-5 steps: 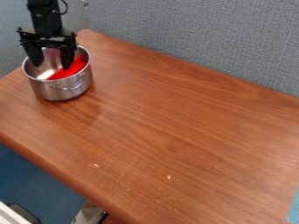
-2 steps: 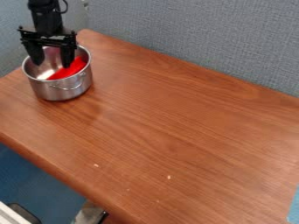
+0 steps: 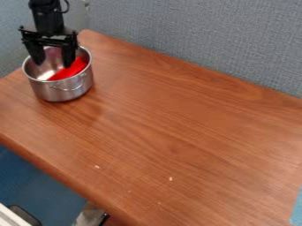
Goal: Move the red object from the metal pot to the table
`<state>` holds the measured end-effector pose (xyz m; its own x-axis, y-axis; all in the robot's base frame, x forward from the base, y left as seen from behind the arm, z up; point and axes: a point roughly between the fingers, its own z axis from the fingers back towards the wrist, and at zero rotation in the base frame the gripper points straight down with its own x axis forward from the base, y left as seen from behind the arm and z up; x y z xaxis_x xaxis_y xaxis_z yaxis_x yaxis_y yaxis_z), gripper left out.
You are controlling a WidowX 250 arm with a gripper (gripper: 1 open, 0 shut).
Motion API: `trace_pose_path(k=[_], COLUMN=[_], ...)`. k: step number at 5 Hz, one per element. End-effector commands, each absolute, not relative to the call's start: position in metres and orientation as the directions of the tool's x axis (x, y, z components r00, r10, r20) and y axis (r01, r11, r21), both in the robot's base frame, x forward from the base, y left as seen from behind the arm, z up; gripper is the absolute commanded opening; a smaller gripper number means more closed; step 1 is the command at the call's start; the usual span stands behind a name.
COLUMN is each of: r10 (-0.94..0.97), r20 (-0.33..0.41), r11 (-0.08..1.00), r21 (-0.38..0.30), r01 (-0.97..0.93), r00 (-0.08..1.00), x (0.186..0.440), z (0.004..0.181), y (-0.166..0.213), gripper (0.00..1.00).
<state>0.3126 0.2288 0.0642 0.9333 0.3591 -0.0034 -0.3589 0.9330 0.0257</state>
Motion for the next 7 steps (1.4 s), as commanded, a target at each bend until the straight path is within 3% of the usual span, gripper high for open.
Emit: trace_pose_path(k=[1,2,3,4,7], r10=[0.364,0.362,0.363,0.361,0.346], r20=[0.047,0.046,0.041,0.04,0.067], r11=[0.93,0.931,0.931,0.931,0.938], r21=[0.036,0.033,0.037,0.038,-0.004], r01=[-0.366,-0.363,-0.364,-0.363,-0.346], r00=[0.93,0.931,0.931,0.932,0.936], x=[0.318,0.318,0.318,0.318,0.319], z=[0.08,0.081,0.076,0.075,0.105], y=[0.237,0.238,0.237,0.237,0.226], gripper=[1.0,1.0,0.0,0.0,0.0])
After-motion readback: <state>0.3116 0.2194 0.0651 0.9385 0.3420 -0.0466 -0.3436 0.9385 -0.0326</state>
